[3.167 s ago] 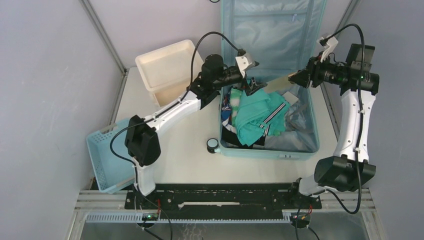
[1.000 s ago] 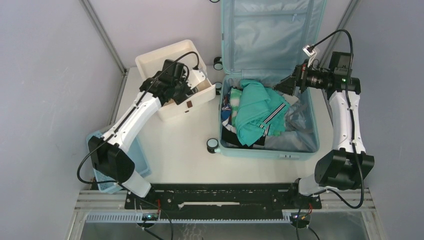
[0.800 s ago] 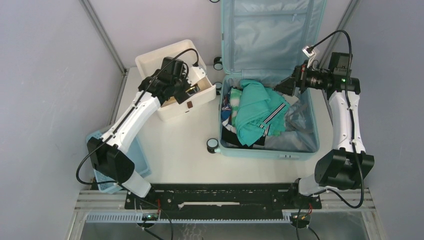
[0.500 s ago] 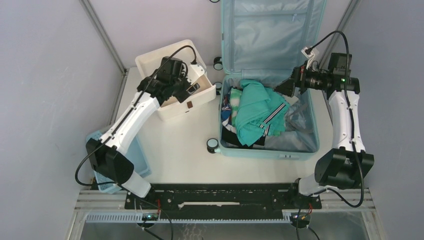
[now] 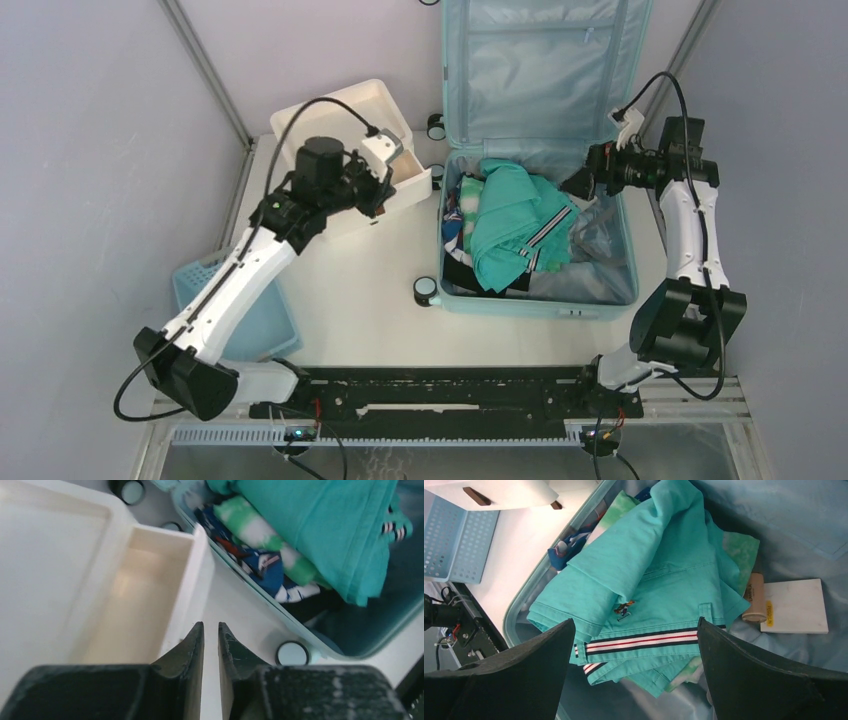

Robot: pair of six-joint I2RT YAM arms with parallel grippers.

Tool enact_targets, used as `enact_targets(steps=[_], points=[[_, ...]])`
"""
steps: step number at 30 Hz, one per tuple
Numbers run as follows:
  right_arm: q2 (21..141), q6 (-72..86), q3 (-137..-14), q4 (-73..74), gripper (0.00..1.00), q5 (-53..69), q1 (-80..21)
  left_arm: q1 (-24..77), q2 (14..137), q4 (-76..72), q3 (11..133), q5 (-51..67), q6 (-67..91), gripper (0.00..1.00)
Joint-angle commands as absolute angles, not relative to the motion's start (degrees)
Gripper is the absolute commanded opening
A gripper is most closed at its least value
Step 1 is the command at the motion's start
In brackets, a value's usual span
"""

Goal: Open, take out, and arrange the luggage

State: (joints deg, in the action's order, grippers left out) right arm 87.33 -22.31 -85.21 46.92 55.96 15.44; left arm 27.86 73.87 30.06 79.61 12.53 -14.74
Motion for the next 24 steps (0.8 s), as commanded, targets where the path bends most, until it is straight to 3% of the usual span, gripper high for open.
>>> enact_targets(steps=[1,8,12,17,24], points=[[87.65,-24.74,-85.02,45.22,1.0,54.76,15.38,30.92,75.03,27.77,74.95,12.61,-13.37,0.18],[88.97,-25.92,-84.77,45.44,1.0,53.27,15.6,32.04,84.22,36.49,75.47,0.94,-20.76,0.16],[89.53,-26.02,-84.56,45.52,1.0,53.35,15.56,30.72,88.49,36.61,78.34,-11.51,-21.8,0.18],[89.81,-26.19,-84.38,45.52,1.0,53.31,15.34,26.34,91.58,33.28,83.43,-16.22,-21.18,0.23],[90.38,-26.63,-84.38,45.18,1.0,52.87,14.96,23.86,94.31,27.16,85.18,-21.63,-21.31,0.49]])
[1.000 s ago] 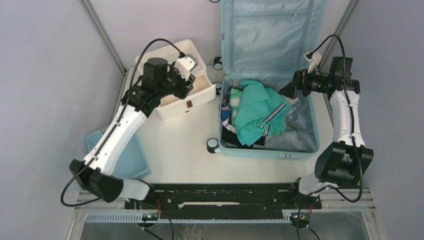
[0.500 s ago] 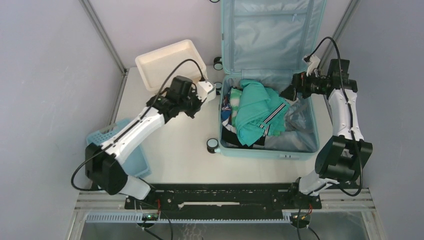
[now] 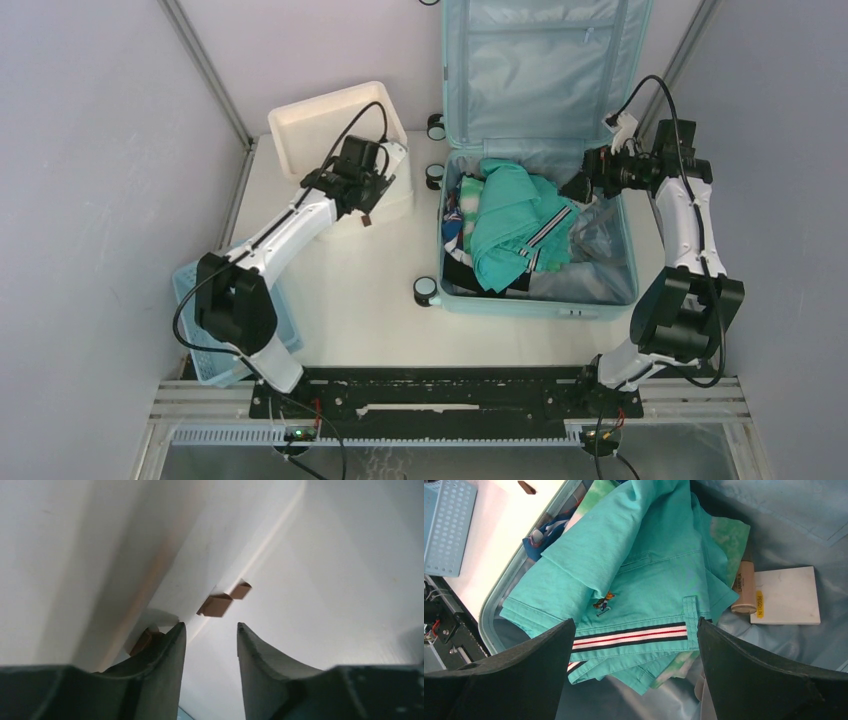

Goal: Open, take out, and arrange the luggage

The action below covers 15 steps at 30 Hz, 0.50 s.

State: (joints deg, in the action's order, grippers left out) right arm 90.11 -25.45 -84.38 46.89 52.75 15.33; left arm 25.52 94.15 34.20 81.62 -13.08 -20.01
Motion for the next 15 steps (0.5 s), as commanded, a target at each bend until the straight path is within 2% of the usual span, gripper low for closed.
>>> enact_targets(steps=[1,5,9,12,15], points=[[90.47,-26.7,-84.38,45.18,1.0,52.83,14.94,23.56,94.46,26.66,85.09,-22.15,-21.17,0.49],[90.62,-27.33,-84.22,45.52,1.0,52.57,14.77,23.03,93.31,24.33,83.74,-22.83,-18.62,0.53],[90.66,-28.59,-84.03,46.17,1.0,52.07,14.44,23.03,89.2,22.53,79.63,-13.65,-14.24,0.52],[90.45,-29.59,-83.7,46.03,1.0,51.15,13.94,23.03,83.65,16.88,71.57,-8.67,-7.78,0.51],[90.59,-29.51,-83.29,45.52,1.0,50.89,13.81,23.03,77.77,7.45,60.11,-8.81,1.3,0.5]])
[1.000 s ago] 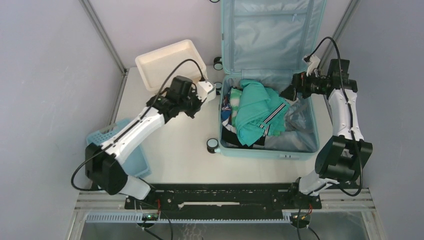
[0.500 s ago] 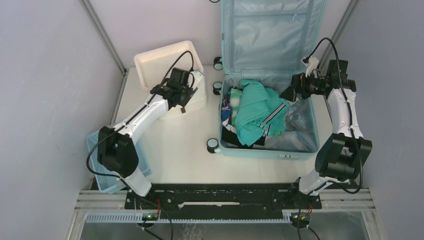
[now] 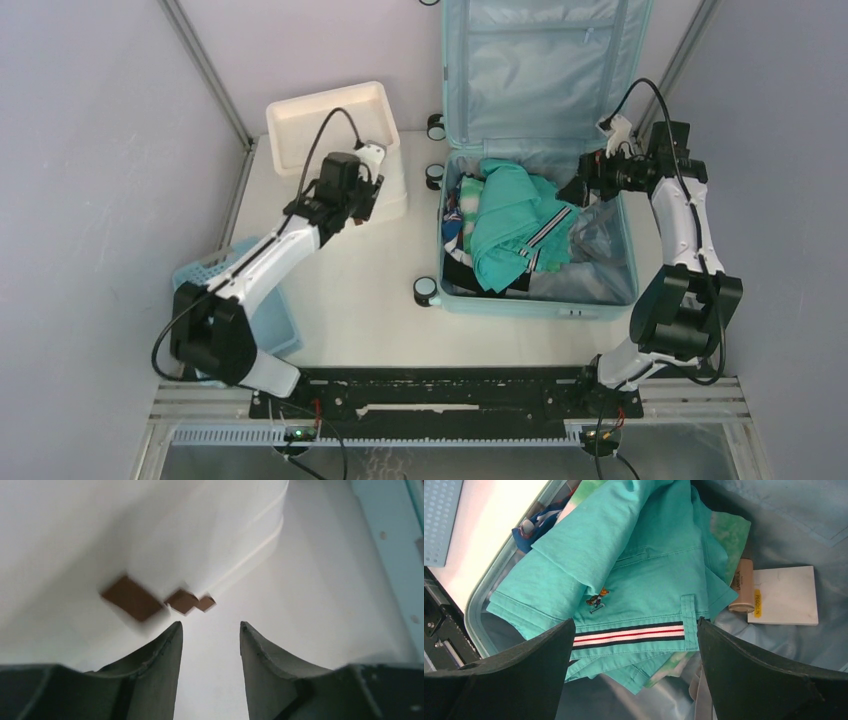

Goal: Open, take out, and arrange the luggage

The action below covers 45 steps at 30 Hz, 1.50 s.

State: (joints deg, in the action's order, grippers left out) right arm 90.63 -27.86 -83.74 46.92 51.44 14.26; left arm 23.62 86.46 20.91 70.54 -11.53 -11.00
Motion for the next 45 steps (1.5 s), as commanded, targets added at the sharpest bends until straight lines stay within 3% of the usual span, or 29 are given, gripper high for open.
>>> enact_targets(steps=[1,6,9,11,24,29,35,45], points=[[90.68,-29.31,-83.16,45.26,1.0,50.89,13.8,23.05,76.16,4.14,56.7,-9.73,4.36,0.5],[91.54,-29.18,-82.97,44.67,1.0,50.89,13.39,23.07,73.27,-10.09,44.98,-18.2,17.62,0.53],[92.01,-29.03,-83.01,44.03,1.0,50.89,12.98,22.96,75.59,-16.66,42.81,-23.54,23.67,0.63],[92.19,-28.85,-82.97,43.51,1.0,50.95,12.77,22.73,78.27,-19.6,43.3,-25.83,26.08,0.65],[92.37,-28.09,-81.95,42.17,1.0,51.06,13.4,19.78,90.97,-22.4,51.31,-30.16,30.09,0.57],[92.46,-28.35,-81.96,42.4,1.0,50.98,13.53,19.78,92.64,-23.87,52.18,-30.97,29.16,0.44],[92.55,-29.06,-81.91,42.91,1.0,50.43,13.54,19.69,92.38,-24.07,52.07,-29.26,27.06,0.02],[94.28,-29.51,-84.79,40.22,1.0,46.26,15.01,19.92,85.19,-20.43,43.92,-20.09,30.24,0.0]])
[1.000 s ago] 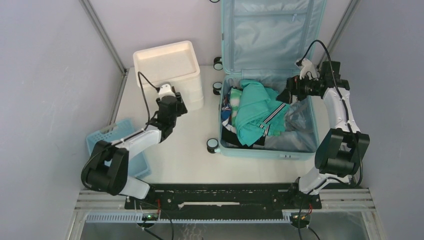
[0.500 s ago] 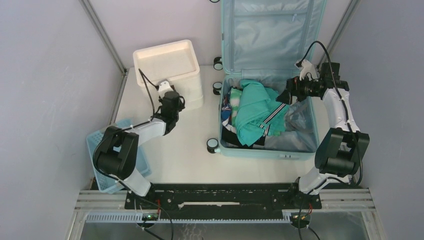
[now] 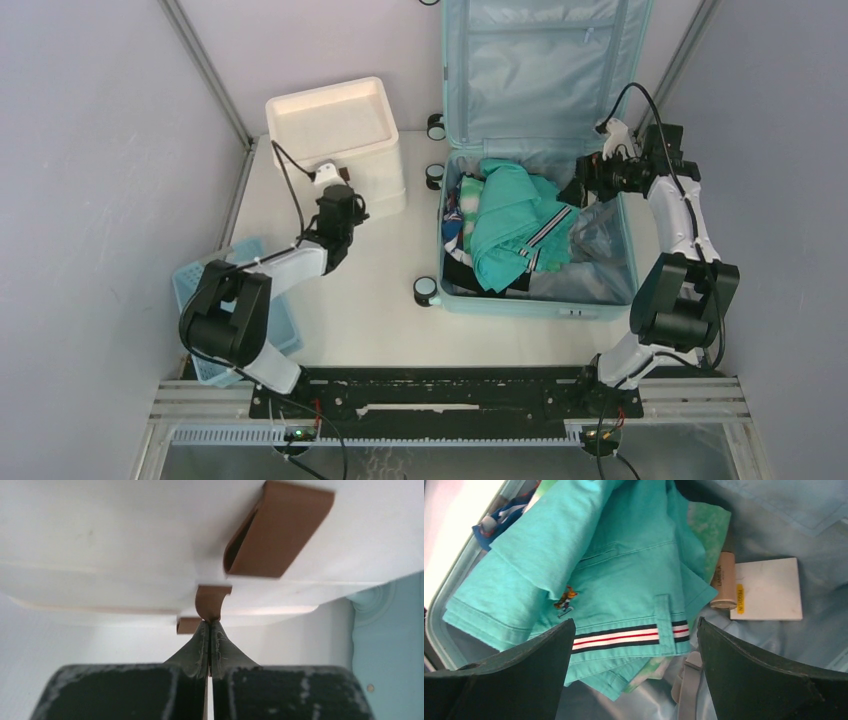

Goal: Open, take out, and arrange the luggage

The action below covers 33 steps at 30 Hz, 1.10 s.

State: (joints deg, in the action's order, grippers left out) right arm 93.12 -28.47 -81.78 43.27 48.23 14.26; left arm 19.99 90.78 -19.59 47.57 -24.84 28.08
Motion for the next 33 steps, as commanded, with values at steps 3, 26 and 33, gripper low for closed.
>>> enact_targets(steps=[3,26,33], points=[[96.26,-29.7,-86.48,39.93,1.0,45.22,14.82,20.52,82.24,-18.19,40.27,-17.72,33.16,0.0],[114.86,-21.57,-98.62,32.79,0.54,30.66,11.08,25.84,66.89,-2.41,32.76,-10.62,39.2,0.0],[118.88,-24.21,-97.03,37.85,0.56,28.13,8.92,25.84,63.46,1.82,33.08,-9.05,39.84,0.04]])
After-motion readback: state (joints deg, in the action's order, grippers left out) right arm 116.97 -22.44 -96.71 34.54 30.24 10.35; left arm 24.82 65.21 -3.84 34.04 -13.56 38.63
